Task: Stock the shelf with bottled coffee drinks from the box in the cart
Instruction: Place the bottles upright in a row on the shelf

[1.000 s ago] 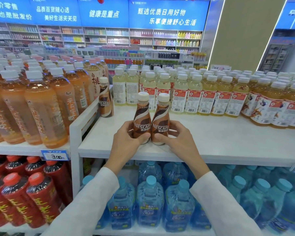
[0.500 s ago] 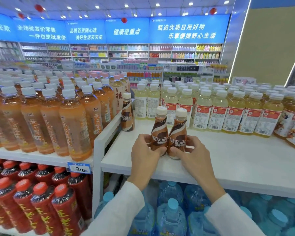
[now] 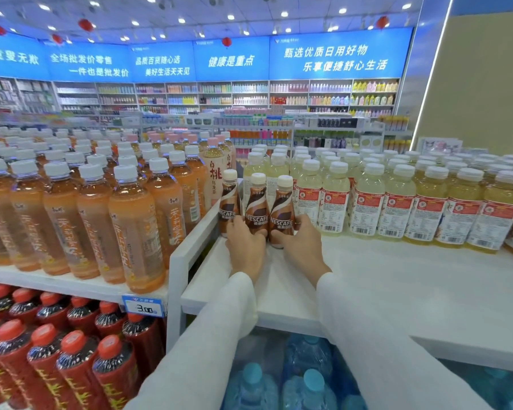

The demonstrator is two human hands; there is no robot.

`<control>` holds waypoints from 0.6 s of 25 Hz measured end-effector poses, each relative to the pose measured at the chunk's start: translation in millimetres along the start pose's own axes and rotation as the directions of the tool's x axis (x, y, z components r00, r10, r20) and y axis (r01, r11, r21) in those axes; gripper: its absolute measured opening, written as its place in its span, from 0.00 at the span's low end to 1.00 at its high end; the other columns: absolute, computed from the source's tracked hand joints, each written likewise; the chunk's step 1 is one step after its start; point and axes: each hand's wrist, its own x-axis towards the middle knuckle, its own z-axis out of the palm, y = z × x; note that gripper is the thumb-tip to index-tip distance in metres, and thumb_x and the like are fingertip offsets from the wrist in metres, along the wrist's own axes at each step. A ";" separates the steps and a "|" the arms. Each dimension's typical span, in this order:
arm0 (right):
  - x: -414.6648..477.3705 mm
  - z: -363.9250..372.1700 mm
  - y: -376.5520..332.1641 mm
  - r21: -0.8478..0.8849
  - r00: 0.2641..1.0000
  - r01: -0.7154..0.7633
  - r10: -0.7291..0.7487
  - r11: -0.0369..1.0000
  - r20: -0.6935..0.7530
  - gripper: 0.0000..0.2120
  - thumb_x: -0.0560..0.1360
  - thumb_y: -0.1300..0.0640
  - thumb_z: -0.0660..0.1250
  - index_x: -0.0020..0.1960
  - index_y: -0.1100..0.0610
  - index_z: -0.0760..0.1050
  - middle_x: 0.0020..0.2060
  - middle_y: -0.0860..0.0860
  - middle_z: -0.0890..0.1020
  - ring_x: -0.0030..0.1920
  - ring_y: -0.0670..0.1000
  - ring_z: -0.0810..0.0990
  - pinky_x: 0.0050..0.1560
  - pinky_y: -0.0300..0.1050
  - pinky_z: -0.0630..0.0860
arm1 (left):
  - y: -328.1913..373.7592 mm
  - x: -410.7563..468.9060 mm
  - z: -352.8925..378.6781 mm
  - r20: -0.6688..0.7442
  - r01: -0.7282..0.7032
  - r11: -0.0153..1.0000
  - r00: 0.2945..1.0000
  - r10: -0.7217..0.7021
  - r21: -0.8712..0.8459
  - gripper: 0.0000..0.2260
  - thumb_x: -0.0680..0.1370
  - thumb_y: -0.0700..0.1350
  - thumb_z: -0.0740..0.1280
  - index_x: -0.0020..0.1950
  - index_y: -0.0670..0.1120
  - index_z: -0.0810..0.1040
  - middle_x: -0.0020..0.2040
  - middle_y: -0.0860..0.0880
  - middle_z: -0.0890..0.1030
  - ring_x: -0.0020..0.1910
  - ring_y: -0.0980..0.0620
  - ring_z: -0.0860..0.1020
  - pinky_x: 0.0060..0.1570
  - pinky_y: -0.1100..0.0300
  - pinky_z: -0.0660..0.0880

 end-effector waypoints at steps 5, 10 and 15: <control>9.7 6.7 2.9 0.025 1.000 0.004 -0.004 1.000 0.002 0.23 0.71 0.56 0.78 0.62 0.55 0.73 0.53 0.50 0.82 0.53 0.51 0.80 0.51 0.43 0.72 | -5.9 8.4 6.3 -0.057 0.029 0.998 0.998 -0.032 -0.048 0.19 0.75 0.43 0.76 0.62 0.46 0.74 0.61 0.47 0.77 0.61 0.45 0.75 0.63 0.49 0.74; 14.1 9.8 4.9 0.014 1.000 0.010 -0.010 1.000 -0.004 0.24 0.71 0.55 0.78 0.63 0.56 0.73 0.51 0.48 0.80 0.52 0.50 0.79 0.52 0.43 0.72 | -4.5 11.4 7.0 -0.087 0.046 0.998 0.995 -0.049 -0.040 0.21 0.74 0.44 0.78 0.64 0.45 0.76 0.61 0.47 0.78 0.62 0.46 0.76 0.62 0.51 0.75; 14.4 12.3 7.4 0.007 0.999 0.033 -0.033 0.999 -0.017 0.20 0.72 0.55 0.77 0.59 0.51 0.72 0.50 0.46 0.79 0.52 0.49 0.80 0.51 0.41 0.72 | -4.5 11.1 7.8 -0.101 0.058 0.998 0.993 -0.061 -0.025 0.22 0.74 0.44 0.77 0.66 0.45 0.76 0.63 0.47 0.79 0.63 0.46 0.76 0.63 0.50 0.75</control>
